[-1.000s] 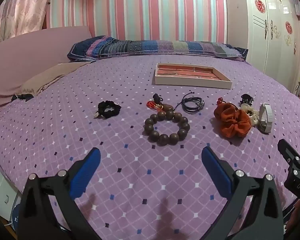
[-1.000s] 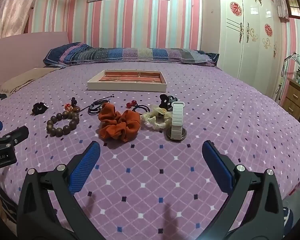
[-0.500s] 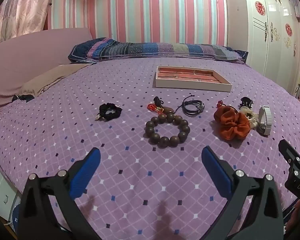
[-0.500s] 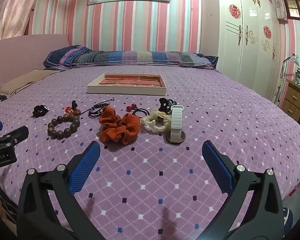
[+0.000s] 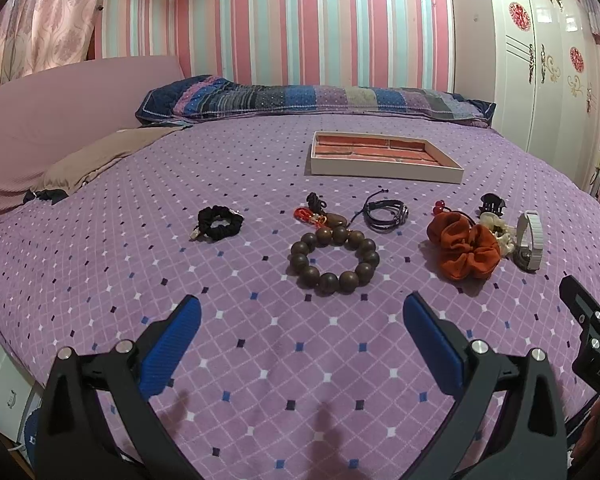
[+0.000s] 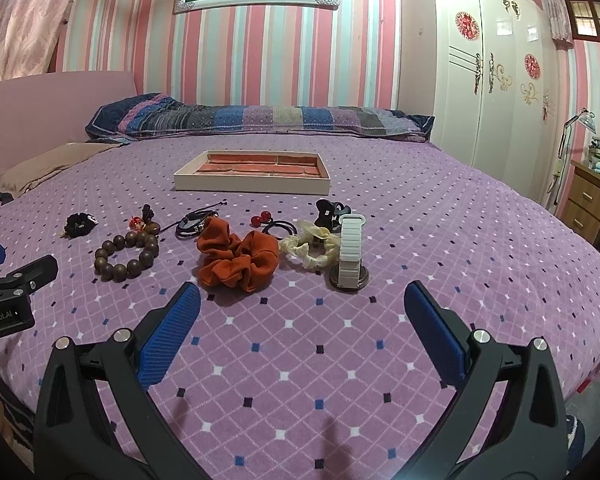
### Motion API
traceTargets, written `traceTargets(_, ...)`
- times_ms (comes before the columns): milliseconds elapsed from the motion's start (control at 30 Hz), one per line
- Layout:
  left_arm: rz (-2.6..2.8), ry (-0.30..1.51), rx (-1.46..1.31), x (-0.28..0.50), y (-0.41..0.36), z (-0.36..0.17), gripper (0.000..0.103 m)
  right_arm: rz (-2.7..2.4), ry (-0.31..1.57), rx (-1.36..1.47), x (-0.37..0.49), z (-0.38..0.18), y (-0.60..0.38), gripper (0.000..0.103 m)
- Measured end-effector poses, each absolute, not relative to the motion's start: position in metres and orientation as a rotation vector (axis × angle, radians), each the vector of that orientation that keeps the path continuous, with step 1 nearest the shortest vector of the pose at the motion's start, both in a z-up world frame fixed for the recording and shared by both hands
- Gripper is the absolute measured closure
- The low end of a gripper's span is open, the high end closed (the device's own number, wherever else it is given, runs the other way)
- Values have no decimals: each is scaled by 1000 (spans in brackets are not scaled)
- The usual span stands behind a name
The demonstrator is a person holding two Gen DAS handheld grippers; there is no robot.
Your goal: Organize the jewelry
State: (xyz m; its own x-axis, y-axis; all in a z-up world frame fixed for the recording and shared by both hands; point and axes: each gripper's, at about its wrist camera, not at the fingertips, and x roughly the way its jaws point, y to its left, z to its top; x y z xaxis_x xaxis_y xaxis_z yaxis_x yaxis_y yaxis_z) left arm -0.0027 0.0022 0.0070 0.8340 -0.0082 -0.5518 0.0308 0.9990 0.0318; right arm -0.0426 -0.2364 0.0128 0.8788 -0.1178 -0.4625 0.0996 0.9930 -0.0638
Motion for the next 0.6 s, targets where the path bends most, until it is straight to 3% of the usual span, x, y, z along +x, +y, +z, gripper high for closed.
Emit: traceTargets(600, -22, 585, 40, -2, 2, 6, 4, -113, 491, -35, -41, 10, -236, 4)
